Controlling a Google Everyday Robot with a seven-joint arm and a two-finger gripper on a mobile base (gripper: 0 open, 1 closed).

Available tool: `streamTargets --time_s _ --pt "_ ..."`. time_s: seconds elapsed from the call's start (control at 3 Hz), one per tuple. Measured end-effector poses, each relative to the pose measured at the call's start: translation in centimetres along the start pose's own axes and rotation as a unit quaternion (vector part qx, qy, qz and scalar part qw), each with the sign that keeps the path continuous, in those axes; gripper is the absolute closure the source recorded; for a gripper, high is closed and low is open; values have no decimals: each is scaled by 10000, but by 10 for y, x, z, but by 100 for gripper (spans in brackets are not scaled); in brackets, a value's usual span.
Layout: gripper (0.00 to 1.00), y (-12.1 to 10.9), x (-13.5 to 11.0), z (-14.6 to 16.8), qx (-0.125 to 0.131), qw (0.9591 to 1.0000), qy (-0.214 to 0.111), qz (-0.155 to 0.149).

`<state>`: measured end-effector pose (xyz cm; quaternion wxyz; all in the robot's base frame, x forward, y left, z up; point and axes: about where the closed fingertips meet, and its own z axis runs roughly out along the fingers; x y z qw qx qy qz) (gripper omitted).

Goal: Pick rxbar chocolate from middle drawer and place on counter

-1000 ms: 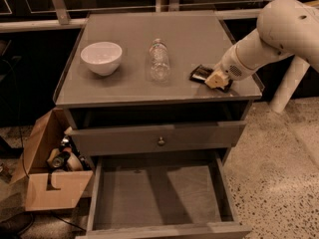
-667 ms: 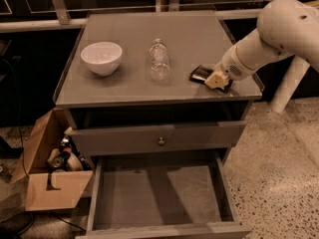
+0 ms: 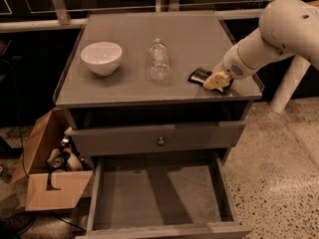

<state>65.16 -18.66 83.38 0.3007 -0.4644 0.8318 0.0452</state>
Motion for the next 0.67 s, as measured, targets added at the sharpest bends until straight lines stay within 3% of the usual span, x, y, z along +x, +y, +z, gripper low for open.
streamTargets --time_s 0.33,0.67 --pt "0 0 0 0 -1 10000 0 0" --pt "0 0 0 0 -1 10000 0 0"
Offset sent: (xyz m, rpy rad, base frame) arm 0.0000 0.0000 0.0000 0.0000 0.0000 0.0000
